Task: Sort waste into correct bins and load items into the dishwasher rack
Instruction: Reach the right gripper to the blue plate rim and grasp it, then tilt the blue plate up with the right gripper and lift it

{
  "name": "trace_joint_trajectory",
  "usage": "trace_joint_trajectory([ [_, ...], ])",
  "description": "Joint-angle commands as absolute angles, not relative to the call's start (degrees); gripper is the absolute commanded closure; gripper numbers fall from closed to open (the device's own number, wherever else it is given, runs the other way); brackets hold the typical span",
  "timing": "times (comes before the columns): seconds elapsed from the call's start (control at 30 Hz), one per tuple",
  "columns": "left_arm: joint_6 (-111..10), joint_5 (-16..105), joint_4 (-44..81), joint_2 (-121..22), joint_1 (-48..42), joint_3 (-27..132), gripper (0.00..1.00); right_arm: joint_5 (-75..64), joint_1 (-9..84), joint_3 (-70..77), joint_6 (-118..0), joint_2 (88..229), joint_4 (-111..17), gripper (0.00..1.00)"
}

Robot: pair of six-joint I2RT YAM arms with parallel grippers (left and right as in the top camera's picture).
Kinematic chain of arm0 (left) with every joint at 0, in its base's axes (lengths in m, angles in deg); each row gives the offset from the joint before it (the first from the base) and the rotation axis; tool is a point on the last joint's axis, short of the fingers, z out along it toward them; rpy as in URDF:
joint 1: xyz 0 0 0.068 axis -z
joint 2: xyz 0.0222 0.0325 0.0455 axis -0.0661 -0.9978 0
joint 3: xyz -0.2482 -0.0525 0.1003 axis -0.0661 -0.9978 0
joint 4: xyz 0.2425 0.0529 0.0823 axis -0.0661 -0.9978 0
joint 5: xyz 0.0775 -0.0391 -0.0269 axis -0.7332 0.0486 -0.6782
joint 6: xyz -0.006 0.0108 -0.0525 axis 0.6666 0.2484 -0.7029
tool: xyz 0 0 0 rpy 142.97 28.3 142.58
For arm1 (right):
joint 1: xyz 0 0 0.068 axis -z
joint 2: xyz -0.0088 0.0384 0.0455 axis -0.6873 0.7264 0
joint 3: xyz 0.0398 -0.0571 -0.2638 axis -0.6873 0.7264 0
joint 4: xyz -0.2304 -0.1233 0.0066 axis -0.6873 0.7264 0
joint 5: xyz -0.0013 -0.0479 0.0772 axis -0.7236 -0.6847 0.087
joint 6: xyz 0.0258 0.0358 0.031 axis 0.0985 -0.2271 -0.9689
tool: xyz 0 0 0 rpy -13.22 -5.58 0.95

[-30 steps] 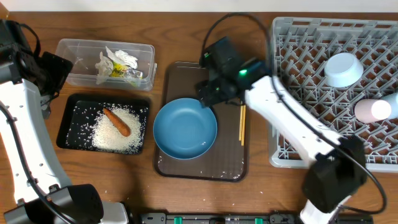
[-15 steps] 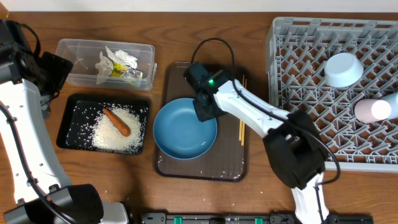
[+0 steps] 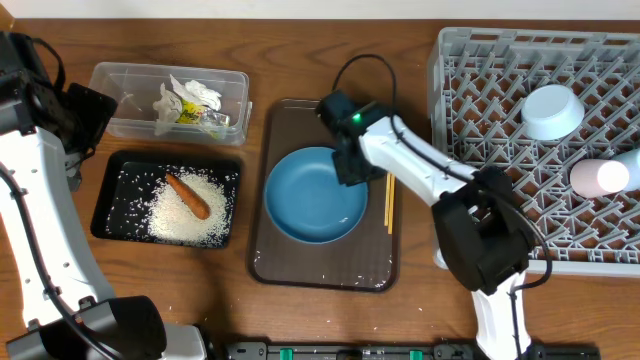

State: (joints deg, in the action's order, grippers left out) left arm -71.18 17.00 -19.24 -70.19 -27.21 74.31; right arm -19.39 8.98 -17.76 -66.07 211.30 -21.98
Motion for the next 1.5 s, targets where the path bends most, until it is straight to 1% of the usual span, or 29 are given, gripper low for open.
trace_joint_trajectory([
  [0.0, -71.68, 16.48, -19.43, -70.41, -27.41, 74.46, 0.01, -22.69, 11.25, -22.33, -66.05, 205.55, -20.23, 0.65],
  [0.07, -71.68, 16.48, -19.43, -70.41, -27.41, 74.46, 0.01, -22.21, 11.91, -24.3, -65.57, 203.58, -18.92, 0.6],
  [0.17, -71.68, 16.48, -19.43, -70.41, -27.41, 74.46, 0.01, -17.31, 11.8, -26.27, -61.98, 200.28, -17.92, 0.56],
  [0.27, -71.68, 16.48, -19.43, -70.41, -27.41, 74.46, 0.01, -5.88, 10.36, -26.46, -54.42, 196.9, -19.21, 0.55],
  [0.3, -71.68, 16.48, -19.43, -70.41, -27.41, 74.46, 0.01, -1.57, 9.44, -26.46, -50.99, 196.22, -19.64, 0.52],
  [0.37, -71.68, 16.48, -19.43, -70.41, -27.41, 74.46, 0.01, 3.37, 7.43, -26.46, -46.84, 195.93, -19.93, 0.43],
  [0.4, -71.68, 16.48, -19.43, -70.41, -27.41, 74.46, 0.01, 3.74, 6.38, -26.4, -46.16, 196.04, -19.95, 0.42],
  [0.7, -71.68, 16.48, -19.43, -70.41, -27.41, 74.46, 0.01, 2.95, -5.14, -24.54, -46.62, 203.67, -22.51, 0.45],
  [0.93, -71.68, 16.48, -19.43, -70.41, -27.41, 74.46, 0.01, -3.52, -11.17, -24.54, -47.08, 209.27, -21.59, 0.45],
  [1.0, -71.68, 16.48, -19.43, -70.41, -27.41, 74.46, 0.01, -5.16, -12.31, -24.54, -47.93, 210.49, -21.57, 0.46],
  [1.03, -71.68, 16.48, -19.41, -70.41, -27.41, 74.46, 0.01, -6.4, -12.83, -24.52, -48.78, 210.93, -21.54, 0.48],
  [1.1, -71.68, 16.48, -19.43, -70.41, -27.41, 74.46, 0.01, -8.59, -13.51, -24.52, -50.07, 211.56, -21.46, 0.55],
  [1.13, -71.68, 16.48, -19.43, -70.41, -27.41, 74.46, 0.01, -9.44, -13.82, -24.52, -50.53, 211.78, -21.39, 0.56],
  [1.3, -71.68, 16.48, -19.43, -70.41, -27.41, 74.46, 0.01, -11.04, -14.52, -24.52, -50.57, 212.55, -20.95, 0.56],
  [1.47, -71.68, 16.48, -19.43, -70.41, -27.41, 74.46, 0.01, -18.14, -14.49, -24.52, -54.16, 213.22, -20.69, 0.55],
])
